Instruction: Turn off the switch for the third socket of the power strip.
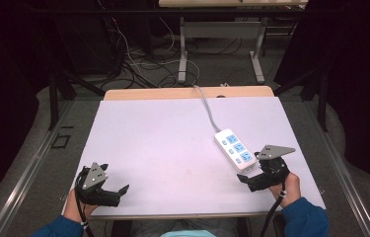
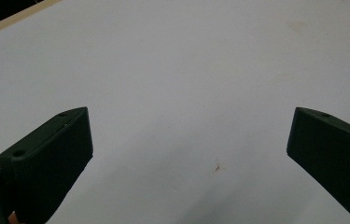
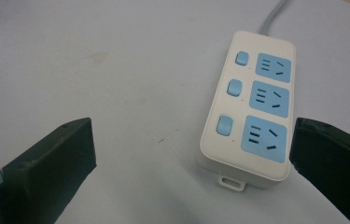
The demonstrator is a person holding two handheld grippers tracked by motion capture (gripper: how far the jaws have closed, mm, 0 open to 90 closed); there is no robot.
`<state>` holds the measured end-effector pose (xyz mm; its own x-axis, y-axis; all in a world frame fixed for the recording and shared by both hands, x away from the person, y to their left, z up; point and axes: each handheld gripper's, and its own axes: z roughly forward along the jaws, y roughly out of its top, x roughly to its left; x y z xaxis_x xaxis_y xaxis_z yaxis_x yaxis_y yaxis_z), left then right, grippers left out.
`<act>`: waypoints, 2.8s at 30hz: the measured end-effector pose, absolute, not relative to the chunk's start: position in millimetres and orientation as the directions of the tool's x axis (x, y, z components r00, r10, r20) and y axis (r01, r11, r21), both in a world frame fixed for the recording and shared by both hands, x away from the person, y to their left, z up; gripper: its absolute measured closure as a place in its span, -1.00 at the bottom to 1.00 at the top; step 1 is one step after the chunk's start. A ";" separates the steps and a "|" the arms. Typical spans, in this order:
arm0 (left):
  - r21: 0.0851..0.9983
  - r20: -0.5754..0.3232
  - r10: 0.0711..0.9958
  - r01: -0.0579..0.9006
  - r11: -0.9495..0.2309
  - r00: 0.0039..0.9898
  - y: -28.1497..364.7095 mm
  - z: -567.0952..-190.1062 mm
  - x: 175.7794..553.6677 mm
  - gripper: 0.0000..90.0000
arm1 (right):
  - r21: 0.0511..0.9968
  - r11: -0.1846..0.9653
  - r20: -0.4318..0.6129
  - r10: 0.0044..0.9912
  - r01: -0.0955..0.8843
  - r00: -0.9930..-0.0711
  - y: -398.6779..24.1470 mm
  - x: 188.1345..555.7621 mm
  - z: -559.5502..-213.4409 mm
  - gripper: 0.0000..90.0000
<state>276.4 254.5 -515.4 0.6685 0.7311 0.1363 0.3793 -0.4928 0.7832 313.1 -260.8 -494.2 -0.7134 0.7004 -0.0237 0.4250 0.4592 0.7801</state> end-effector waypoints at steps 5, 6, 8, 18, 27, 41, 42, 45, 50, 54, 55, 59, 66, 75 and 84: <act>0.782 0.136 0.730 0.380 -0.495 0.670 254.4 -515.4 276.8 -0.99 | 0.780 0.452 -0.015 0.705 0.432 -0.709 -260.9 316.5 -493.1 -1.00; 0.782 0.138 0.731 0.379 -0.495 0.669 254.3 -515.3 276.6 -0.99 | 0.783 0.449 -0.018 0.707 0.430 -0.707 -260.9 318.5 -493.0 -1.00; 0.785 0.139 0.733 0.377 -0.492 0.666 254.2 -515.5 276.6 -0.99 | 0.784 0.449 -0.021 0.708 0.428 -0.705 -261.2 319.4 -492.7 -1.00; 0.782 0.135 0.732 0.381 -0.492 0.668 254.2 -515.3 276.2 -0.99 | 0.778 0.443 -0.006 0.714 0.445 -0.700 -262.0 329.5 -490.4 -1.00; 0.780 0.138 0.732 0.382 -0.495 0.668 254.0 -515.3 276.7 -1.00 | 0.776 0.439 0.000 0.719 0.453 -0.695 -260.2 344.4 -488.6 -1.00; 0.780 0.138 0.731 0.382 -0.496 0.668 253.8 -515.3 276.5 -1.00 | 0.769 0.444 0.007 0.714 0.461 -0.700 -251.2 357.7 -487.0 -1.00; 0.781 0.137 0.732 0.382 -0.495 0.668 253.8 -515.3 276.3 -1.00 | 0.766 0.447 0.003 0.716 0.462 -0.698 -250.7 358.4 -486.8 -0.98; 0.781 0.139 0.732 0.381 -0.495 0.667 254.0 -515.4 277.0 -1.00 | 0.764 0.446 0.008 0.716 0.466 -0.699 -248.9 360.2 -487.1 -0.89; 0.781 0.126 0.729 0.386 -0.491 0.673 252.8 -516.3 276.8 -1.00 | 0.752 0.453 -0.009 0.733 0.478 -0.680 -244.1 363.0 -489.4 -0.35; 0.780 0.140 0.729 0.379 -0.498 0.670 253.5 -515.6 276.9 -1.00 | 0.747 0.457 -0.012 0.736 0.482 -0.677 -242.8 362.6 -491.0 0.00; 0.780 0.138 0.729 0.380 -0.497 0.670 253.4 -515.7 276.8 -1.00 | 0.748 0.456 -0.002 0.728 0.482 -0.685 -242.4 362.8 -492.0 0.13; 0.780 0.140 0.730 0.379 -0.498 0.669 253.9 -515.4 276.9 -1.00 | 0.747 0.454 0.006 0.727 0.487 -0.687 -241.0 362.2 -493.8 0.64; 0.783 0.125 0.731 0.386 -0.488 0.671 252.5 -516.7 276.7 -1.00 | 0.733 0.470 -0.011 0.731 0.492 -0.683 -240.1 361.7 -496.3 1.00; 0.779 0.123 0.730 0.390 -0.491 0.672 253.2 -516.2 276.6 -1.00 | 0.695 0.489 -0.021 0.747 0.528 -0.664 -236.0 364.6 -506.4 1.00; 0.776 0.132 0.727 0.386 -0.498 0.674 253.0 -516.4 277.6 -1.00 | 0.678 0.510 -0.057 0.755 0.530 -0.654 -236.1 366.0 -512.9 1.00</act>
